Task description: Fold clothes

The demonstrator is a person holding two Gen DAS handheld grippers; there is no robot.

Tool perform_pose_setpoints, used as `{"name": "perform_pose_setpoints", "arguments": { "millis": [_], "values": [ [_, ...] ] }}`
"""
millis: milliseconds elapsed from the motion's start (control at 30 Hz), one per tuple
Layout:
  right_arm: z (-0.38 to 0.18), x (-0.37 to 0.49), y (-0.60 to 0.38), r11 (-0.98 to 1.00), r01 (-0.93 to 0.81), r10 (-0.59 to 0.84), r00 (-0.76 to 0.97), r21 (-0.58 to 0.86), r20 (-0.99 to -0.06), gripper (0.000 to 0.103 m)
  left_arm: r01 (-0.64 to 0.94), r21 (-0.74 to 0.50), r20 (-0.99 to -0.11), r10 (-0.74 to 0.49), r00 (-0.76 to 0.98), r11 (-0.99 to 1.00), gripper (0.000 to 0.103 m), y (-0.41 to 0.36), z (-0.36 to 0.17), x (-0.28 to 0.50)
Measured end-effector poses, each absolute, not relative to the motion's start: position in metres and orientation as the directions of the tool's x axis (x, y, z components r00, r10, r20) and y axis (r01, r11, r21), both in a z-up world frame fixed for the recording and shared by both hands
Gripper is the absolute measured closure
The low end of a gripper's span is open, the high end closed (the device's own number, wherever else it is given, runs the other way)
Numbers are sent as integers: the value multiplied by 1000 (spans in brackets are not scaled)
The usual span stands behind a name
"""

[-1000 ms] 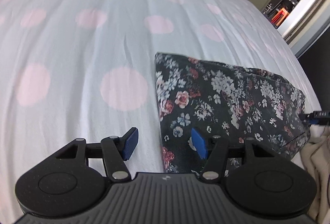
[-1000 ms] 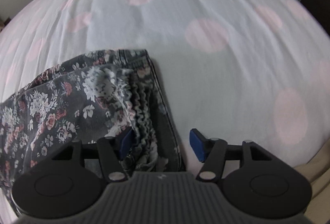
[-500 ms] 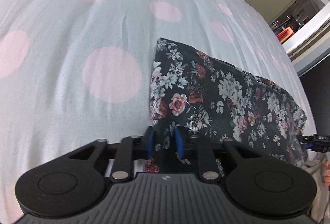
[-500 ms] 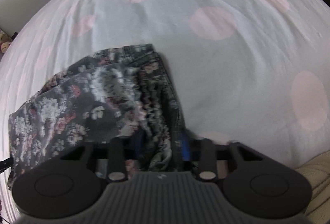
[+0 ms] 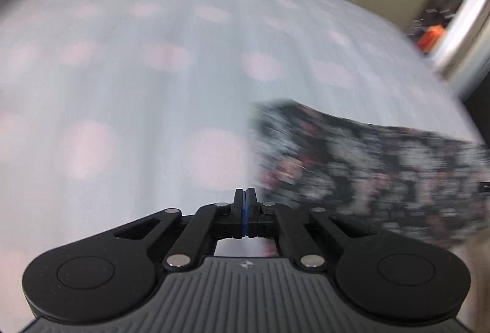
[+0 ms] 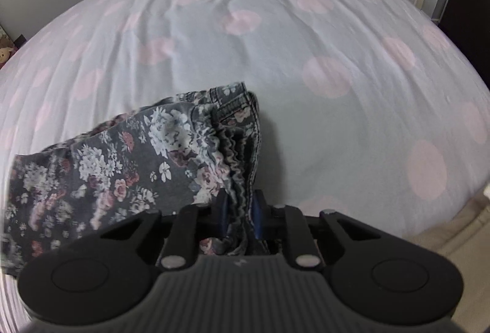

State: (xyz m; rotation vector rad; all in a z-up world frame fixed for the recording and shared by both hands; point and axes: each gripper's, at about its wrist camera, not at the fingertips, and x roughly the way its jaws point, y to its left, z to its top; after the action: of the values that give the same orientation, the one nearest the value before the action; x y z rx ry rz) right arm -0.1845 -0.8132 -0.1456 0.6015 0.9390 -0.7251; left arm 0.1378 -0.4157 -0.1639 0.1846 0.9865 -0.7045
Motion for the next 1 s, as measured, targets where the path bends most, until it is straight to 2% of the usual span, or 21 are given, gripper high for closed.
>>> {"name": "perform_pose_setpoints", "arguments": {
  "millis": [200, 333, 400, 633, 1000],
  "values": [
    [-141, -179, -798, 603, 790, -338, 374, 107, -864, 86, 542, -284, -819, -494, 292, 791, 103, -327, -147, 169],
    [-149, -172, -795, 591, 804, -366, 337, 63, -867, 86, 545, -344, -794, -547, 266, 765, 103, -313, -143, 163],
    [-151, -171, -796, 585, 809, -367, 329, 59, -870, 85, 552, -387, -779, -582, 233, 738, 101, -318, -147, 161],
    [-154, -171, -804, 595, 801, -343, 329, 67, -880, 85, 604, -441, -763, -632, 138, 664, 80, -365, -171, 154],
    [-171, -176, -820, 627, 772, -285, 351, 104, -892, 81, 572, -583, -724, -689, -44, 577, 67, -431, -237, 163]
  ]
}}
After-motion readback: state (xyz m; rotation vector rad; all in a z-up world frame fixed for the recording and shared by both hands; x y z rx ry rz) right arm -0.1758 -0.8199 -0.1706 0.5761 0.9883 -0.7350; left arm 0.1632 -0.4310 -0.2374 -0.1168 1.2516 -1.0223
